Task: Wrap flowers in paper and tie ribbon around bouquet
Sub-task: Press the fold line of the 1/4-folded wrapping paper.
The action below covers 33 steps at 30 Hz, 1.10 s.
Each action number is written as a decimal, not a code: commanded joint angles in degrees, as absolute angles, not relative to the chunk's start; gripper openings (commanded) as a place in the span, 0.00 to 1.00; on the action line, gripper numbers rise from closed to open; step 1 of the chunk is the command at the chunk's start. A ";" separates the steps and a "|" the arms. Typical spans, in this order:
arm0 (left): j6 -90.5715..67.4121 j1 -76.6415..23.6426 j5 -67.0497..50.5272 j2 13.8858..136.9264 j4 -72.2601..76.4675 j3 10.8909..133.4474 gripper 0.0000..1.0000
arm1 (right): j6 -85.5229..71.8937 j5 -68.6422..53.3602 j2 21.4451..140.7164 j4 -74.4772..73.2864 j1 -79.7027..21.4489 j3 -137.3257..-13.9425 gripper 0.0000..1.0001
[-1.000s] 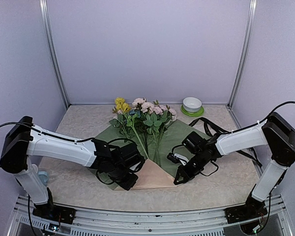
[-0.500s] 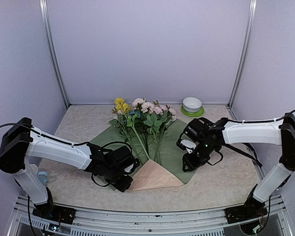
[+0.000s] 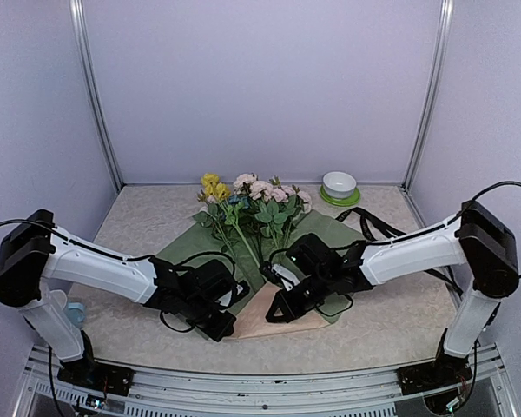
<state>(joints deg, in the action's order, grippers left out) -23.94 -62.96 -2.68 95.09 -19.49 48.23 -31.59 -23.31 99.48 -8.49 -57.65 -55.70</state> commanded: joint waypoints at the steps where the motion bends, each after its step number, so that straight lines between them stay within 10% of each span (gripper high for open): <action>1: -23.31 -62.87 -6.11 97.34 -21.93 45.35 0.10 | -35.62 -28.47 103.74 -0.05 -57.39 -54.31 0.00; 33: -21.60 -61.42 -6.14 97.38 -21.98 43.68 0.09 | -35.55 -4.85 78.59 -37.79 -46.03 -44.05 0.08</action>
